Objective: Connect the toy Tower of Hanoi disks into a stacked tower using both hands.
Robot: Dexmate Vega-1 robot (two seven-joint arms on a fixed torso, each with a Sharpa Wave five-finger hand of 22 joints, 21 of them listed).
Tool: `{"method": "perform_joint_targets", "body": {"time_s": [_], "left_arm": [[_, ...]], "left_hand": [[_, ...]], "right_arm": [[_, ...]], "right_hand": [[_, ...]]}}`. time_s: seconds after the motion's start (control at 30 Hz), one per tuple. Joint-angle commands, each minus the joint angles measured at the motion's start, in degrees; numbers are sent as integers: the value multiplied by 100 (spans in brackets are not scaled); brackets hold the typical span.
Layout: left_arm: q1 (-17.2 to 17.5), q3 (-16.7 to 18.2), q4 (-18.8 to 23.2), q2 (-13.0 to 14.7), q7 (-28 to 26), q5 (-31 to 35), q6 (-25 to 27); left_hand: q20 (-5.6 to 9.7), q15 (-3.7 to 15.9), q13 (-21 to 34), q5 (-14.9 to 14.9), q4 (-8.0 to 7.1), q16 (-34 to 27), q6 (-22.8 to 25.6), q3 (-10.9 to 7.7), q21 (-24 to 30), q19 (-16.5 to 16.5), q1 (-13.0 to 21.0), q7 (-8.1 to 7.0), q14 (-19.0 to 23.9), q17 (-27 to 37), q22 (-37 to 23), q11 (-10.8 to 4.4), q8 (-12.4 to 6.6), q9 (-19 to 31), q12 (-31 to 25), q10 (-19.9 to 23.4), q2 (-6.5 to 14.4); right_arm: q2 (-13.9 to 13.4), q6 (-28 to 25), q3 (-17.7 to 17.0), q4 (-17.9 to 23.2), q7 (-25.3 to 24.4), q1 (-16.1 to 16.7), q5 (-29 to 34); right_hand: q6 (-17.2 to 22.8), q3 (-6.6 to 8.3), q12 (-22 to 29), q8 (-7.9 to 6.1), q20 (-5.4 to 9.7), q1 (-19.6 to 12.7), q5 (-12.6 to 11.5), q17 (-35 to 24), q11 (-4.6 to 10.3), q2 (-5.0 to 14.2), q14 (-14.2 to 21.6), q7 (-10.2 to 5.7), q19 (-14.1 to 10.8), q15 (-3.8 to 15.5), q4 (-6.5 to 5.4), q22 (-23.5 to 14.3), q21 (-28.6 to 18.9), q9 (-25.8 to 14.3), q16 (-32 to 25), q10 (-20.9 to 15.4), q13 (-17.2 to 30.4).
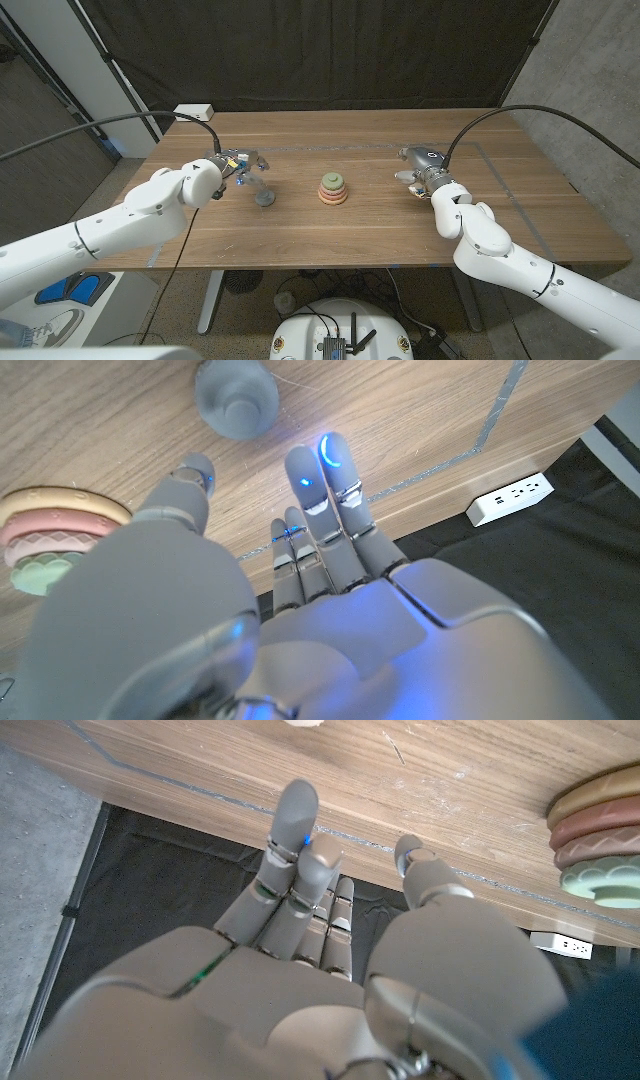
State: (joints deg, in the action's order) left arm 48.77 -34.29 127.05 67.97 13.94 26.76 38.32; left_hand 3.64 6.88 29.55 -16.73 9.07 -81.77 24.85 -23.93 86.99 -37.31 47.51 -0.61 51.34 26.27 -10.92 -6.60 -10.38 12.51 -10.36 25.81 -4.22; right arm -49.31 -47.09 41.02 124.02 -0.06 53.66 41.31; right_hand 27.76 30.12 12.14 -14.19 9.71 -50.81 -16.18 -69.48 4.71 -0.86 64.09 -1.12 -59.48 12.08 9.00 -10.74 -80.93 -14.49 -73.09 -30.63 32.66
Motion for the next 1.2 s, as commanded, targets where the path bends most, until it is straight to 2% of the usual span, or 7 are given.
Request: {"method": "perform_joint_targets", "body": {"time_s": [0.03, 0.63, 1.2], "left_arm": [[-34, 3, -56, 28, 426, 329, -91], [-81, -42, -389, -138, 798, 516, -508], [77, -101, -619, -360, 613, 961, -614]], "left_hand": [[694, 556, -2, 14, -20, 14, -99, 46, -17, 52, -59, 22, -55, 7, -7, 24, 0, 2, 3, -91, -40], [641, 550, -60, 67, -63, 44, -334, 146, -63, 79, -249, 60, -146, -13, 9, 103, -11, -21, -16, -346, -76], [608, 551, -97, 110, -58, 26, -247, 190, -78, 69, -314, 70, -137, -17, 12, 77, -85, -33, -106, -226, -79]], "right_arm": [[-4, -101, 117, 5, 110, -96, 96], [-50, -74, 132, 8, 232, -104, 54], [-38, -148, 193, 16, 318, -135, 85]], "right_hand": [[47, 3, 45, 3, 286, 13, -56, -15, -12, 29, -10, -7, 1, 51, -21, -7, 14, -12, -5, -46, 24], [60, 65, 35, 14, 287, -75, -137, -12, 10, 87, -20, -12, 4, 52, 34, -12, 11, -11, -8, -54, 45], [48, 60, 21, 31, 284, -37, -175, 9, -11, 91, -38, -4, 19, 54, 20, -8, 10, -10, 19, -51, 56]]}}
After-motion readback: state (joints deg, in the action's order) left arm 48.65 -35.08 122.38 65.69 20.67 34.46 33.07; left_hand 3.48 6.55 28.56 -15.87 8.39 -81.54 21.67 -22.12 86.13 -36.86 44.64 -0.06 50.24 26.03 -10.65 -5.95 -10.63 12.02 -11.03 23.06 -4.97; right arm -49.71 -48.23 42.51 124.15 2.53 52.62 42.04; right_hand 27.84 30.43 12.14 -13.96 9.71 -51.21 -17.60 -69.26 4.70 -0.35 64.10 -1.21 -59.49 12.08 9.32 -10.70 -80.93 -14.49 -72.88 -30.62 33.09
